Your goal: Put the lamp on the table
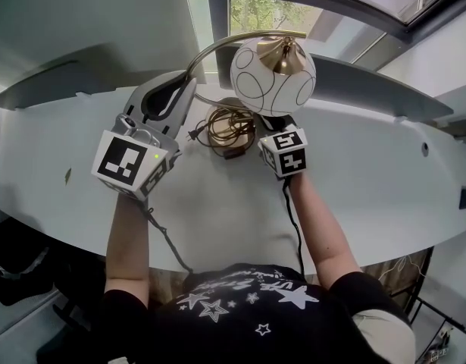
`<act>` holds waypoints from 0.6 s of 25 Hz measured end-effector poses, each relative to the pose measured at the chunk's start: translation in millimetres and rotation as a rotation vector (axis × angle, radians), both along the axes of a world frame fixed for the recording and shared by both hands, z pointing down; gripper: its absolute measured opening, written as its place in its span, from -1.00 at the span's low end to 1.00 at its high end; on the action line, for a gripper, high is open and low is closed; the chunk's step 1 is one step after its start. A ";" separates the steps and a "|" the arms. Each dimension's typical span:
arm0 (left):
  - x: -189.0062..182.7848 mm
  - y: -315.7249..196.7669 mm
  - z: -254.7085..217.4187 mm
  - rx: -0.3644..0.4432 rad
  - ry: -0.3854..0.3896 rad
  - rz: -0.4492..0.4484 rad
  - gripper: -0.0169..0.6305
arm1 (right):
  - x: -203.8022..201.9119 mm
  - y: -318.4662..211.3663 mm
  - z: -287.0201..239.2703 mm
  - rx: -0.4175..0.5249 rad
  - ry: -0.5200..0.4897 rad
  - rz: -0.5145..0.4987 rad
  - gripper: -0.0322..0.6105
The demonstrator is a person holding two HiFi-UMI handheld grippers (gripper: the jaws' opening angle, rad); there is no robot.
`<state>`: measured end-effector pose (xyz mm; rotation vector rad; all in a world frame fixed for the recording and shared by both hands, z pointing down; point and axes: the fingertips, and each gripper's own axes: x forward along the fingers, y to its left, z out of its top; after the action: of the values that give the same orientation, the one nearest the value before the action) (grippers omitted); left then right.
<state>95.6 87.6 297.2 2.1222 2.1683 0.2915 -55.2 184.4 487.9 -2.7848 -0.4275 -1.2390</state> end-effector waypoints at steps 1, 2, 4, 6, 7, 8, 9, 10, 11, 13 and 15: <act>-0.5 -1.2 0.2 0.002 0.000 -0.001 -0.85 | 0.2 -0.4 -0.7 -0.002 0.004 0.003 -0.77; -1.1 -2.5 0.0 -0.002 0.001 0.000 -0.85 | 0.3 -1.4 -1.0 -0.002 0.007 0.004 -0.77; -1.3 -5.3 0.2 -0.012 0.002 0.000 -0.85 | 1.3 -3.0 -0.8 0.000 0.008 -0.001 -0.77; -0.2 -8.1 1.8 -0.015 -0.006 -0.009 -0.85 | 2.6 -3.0 -0.2 0.000 0.006 -0.013 -0.76; 0.2 -9.8 3.1 -0.014 -0.012 -0.015 -0.85 | 2.4 -3.0 0.4 0.001 0.003 -0.018 -0.76; 0.5 -11.7 4.7 -0.013 -0.019 -0.022 -0.85 | 1.3 -3.4 1.5 0.003 -0.002 -0.021 -0.76; 0.6 -13.5 6.3 -0.010 -0.027 -0.027 -0.85 | -0.1 -3.8 2.5 0.005 -0.006 -0.020 -0.76; 0.6 -14.8 7.5 -0.008 -0.033 -0.031 -0.86 | -0.6 -4.0 2.7 0.006 -0.006 -0.017 -0.76; 0.5 -15.3 8.1 -0.007 -0.037 -0.034 -0.85 | -0.1 -3.8 2.1 0.006 0.000 -0.012 -0.76; 0.0 -15.0 8.0 -0.003 -0.030 -0.038 -0.85 | 0.5 -2.5 1.8 0.012 0.010 0.006 -0.75; -0.4 -15.3 8.2 -0.006 -0.029 -0.050 -0.85 | -0.7 -0.5 3.2 0.025 0.020 0.030 -0.74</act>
<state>95.2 72.3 305.4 2.1514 2.0949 0.3092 -55.9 183.9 491.1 -2.7571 -0.4484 -1.2003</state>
